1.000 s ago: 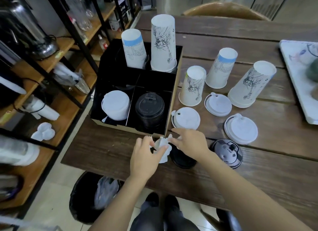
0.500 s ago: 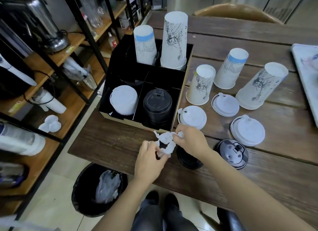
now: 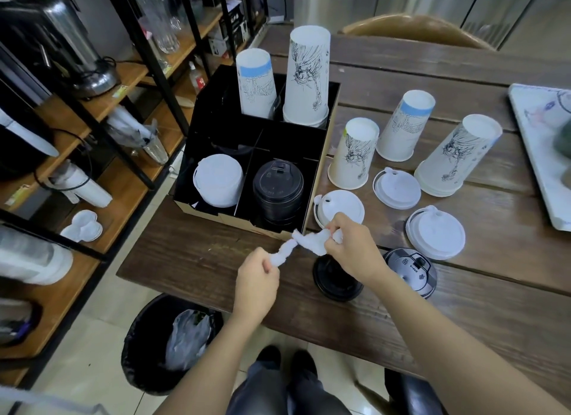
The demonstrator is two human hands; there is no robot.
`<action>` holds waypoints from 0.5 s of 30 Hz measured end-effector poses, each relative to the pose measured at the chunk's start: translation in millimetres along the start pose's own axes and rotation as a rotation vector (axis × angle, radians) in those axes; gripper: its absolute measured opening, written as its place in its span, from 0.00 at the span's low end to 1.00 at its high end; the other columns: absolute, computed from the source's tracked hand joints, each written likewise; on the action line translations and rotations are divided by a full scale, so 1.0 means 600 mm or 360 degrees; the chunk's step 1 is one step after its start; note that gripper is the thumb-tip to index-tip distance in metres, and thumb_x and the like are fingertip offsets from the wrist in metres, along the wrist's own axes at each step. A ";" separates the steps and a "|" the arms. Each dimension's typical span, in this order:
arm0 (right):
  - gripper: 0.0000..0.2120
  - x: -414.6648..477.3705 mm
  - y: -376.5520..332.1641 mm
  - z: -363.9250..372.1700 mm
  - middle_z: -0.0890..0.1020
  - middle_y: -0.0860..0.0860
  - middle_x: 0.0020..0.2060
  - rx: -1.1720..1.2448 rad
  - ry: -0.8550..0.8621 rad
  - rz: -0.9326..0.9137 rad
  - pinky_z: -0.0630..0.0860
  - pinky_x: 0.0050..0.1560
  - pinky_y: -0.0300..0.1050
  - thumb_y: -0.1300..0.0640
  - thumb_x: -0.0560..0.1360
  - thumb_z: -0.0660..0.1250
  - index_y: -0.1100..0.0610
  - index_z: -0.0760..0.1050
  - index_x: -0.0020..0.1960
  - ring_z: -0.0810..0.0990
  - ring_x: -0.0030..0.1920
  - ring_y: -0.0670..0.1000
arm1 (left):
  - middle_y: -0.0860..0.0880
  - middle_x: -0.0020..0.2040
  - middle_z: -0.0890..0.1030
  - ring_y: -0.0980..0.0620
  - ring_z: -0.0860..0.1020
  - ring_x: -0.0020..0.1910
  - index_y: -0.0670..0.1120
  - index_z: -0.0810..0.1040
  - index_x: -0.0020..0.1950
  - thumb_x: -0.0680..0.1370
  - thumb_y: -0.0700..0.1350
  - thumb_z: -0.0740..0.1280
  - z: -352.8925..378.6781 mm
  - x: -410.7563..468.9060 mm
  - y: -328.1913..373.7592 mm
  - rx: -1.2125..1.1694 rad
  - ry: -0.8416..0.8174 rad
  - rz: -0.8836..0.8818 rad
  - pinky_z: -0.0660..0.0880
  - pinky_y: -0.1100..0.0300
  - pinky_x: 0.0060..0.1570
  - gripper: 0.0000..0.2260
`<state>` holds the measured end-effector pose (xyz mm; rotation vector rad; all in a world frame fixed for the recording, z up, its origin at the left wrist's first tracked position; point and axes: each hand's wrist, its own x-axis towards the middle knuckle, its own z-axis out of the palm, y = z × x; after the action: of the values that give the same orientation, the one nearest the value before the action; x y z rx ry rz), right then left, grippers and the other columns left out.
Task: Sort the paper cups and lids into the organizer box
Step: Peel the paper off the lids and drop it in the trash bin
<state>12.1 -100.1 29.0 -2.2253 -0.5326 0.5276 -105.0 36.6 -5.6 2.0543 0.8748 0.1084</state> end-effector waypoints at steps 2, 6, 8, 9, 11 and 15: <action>0.06 -0.003 -0.002 -0.002 0.76 0.55 0.40 -0.0004 -0.0011 -0.0075 0.62 0.31 0.38 0.67 0.74 0.58 0.57 0.66 0.43 0.66 0.32 0.48 | 0.50 0.38 0.72 0.46 0.79 0.37 0.46 0.60 0.34 0.76 0.32 0.56 -0.011 0.005 0.004 -0.0208 0.0000 -0.0136 0.66 0.59 0.31 0.14; 0.10 -0.006 -0.008 0.005 0.76 0.53 0.39 0.0012 -0.0077 -0.0186 0.65 0.33 0.33 0.67 0.75 0.57 0.57 0.73 0.50 0.70 0.32 0.46 | 0.50 0.34 0.69 0.52 0.68 0.30 0.45 0.63 0.39 0.75 0.31 0.54 -0.030 0.004 0.010 -0.0238 0.0027 -0.0140 0.62 0.60 0.28 0.10; 0.09 -0.010 -0.013 0.013 0.79 0.55 0.41 0.0032 -0.0140 -0.0177 0.70 0.41 0.41 0.63 0.75 0.60 0.58 0.76 0.52 0.75 0.39 0.52 | 0.49 0.36 0.69 0.52 0.67 0.31 0.45 0.64 0.46 0.75 0.33 0.57 -0.039 0.000 0.014 -0.0282 -0.0018 -0.0110 0.63 0.59 0.31 0.07; 0.06 -0.013 -0.018 0.018 0.80 0.55 0.42 0.0042 -0.0149 -0.0180 0.72 0.44 0.46 0.59 0.75 0.62 0.58 0.76 0.50 0.76 0.42 0.53 | 0.50 0.39 0.70 0.52 0.69 0.34 0.46 0.64 0.50 0.75 0.36 0.60 -0.044 -0.002 0.015 -0.0327 -0.0046 -0.0088 0.65 0.58 0.34 0.08; 0.08 -0.019 -0.030 0.029 0.81 0.53 0.42 0.0054 -0.0163 -0.0186 0.73 0.45 0.49 0.53 0.73 0.67 0.57 0.76 0.44 0.77 0.43 0.53 | 0.51 0.45 0.71 0.54 0.72 0.41 0.49 0.63 0.54 0.75 0.42 0.67 -0.054 -0.005 0.013 -0.0339 -0.0042 -0.0024 0.68 0.57 0.41 0.14; 0.01 -0.030 -0.066 0.065 0.74 0.47 0.44 0.0018 -0.0297 -0.0348 0.72 0.42 0.41 0.59 0.75 0.66 0.54 0.75 0.44 0.74 0.44 0.50 | 0.51 0.52 0.72 0.51 0.73 0.49 0.50 0.64 0.60 0.79 0.43 0.62 -0.087 -0.005 -0.012 -0.0285 0.0085 0.0119 0.69 0.57 0.47 0.12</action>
<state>-31.5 -62.7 38.9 -2.0860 -0.8562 0.6241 -131.2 73.9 21.7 1.9236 0.7909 0.2740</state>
